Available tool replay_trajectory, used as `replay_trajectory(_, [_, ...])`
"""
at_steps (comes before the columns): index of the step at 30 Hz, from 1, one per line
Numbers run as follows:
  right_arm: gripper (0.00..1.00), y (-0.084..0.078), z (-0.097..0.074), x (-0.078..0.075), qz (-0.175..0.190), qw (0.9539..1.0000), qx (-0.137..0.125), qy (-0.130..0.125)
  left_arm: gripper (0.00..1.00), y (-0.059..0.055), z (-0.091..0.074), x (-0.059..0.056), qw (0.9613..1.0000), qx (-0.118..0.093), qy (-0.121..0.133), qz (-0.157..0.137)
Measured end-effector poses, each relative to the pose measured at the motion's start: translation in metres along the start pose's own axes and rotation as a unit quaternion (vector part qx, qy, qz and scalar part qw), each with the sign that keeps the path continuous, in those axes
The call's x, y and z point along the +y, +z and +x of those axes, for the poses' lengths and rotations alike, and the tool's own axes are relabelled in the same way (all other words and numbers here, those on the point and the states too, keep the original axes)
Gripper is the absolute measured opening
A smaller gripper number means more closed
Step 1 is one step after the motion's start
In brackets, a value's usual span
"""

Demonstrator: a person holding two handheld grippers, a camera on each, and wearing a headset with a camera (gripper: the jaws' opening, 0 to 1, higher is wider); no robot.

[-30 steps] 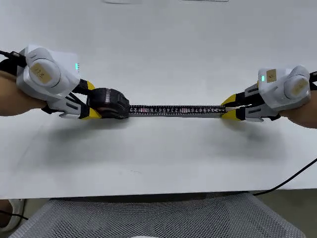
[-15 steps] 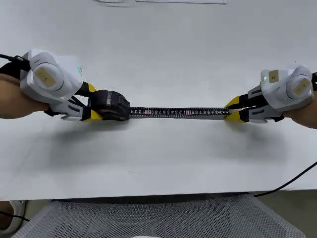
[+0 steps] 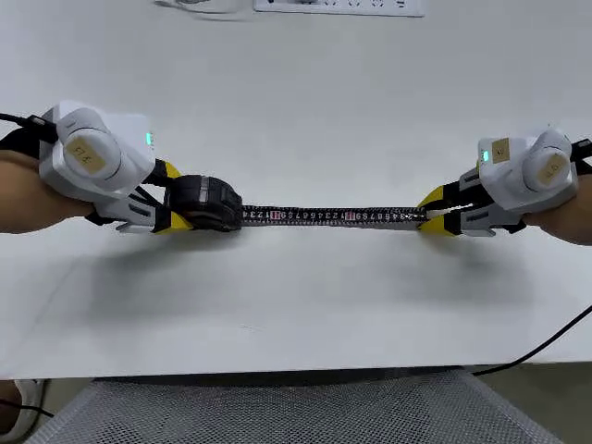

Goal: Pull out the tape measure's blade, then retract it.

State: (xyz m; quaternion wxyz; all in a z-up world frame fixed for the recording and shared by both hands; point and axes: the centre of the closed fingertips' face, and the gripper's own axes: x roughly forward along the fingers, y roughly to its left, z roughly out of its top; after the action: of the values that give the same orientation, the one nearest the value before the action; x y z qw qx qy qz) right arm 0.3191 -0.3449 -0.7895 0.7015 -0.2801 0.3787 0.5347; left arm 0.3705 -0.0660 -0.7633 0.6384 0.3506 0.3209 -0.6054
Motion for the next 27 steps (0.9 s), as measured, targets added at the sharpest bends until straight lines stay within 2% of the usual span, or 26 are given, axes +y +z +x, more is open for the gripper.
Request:
replay_trajectory(6, [0.11,-0.001,-0.001,-0.001,0.005,1.0000,0.004,-0.005,0.28,0.000,0.000,0.001,1.0000,0.000,0.003,-0.006])
replay_trajectory(8, [0.11,-0.002,-0.001,-0.001,0.005,0.9999,0.010,-0.009,0.29,0.001,-0.001,0.004,0.9999,-0.001,0.014,-0.003])
replay_trajectory(9, [0.14,0.001,-0.002,-0.001,0.027,0.9996,0.002,-0.009,0.33,0.000,0.000,0.004,0.9999,0.003,0.014,-0.002])
replay_trajectory(10, [0.18,0.002,-0.002,-0.004,0.030,0.9994,-0.002,-0.014,0.40,0.000,0.000,0.004,0.9999,0.006,0.011,-0.005])
replay_trajectory(11, [0.19,0.001,-0.003,-0.005,0.028,0.9995,0.002,-0.016,0.41,0.000,0.000,0.002,0.9999,0.005,0.007,-0.013])
replay_trajectory(13, [0.17,0.001,-0.003,-0.004,0.024,0.9996,0.000,-0.013,0.37,0.001,0.000,0.002,1.0000,0.004,0.007,-0.005])
replay_trajectory(23, [0.18,0.003,-0.006,-0.004,0.028,0.9994,-0.006,-0.019,0.37,0.000,-0.003,0.002,1.0000,0.002,0.008,-0.004])
replay_trajectory(25, [0.19,0.005,-0.008,-0.005,0.033,0.9991,-0.010,-0.023,0.38,0.003,-0.004,0.000,0.9998,-0.007,0.005,-0.016])
replay_trajectory(27, [0.19,0.012,-0.011,-0.004,0.055,0.9977,-0.032,-0.024,0.39,0.005,-0.007,0.000,0.9997,-0.013,0.008,-0.021])
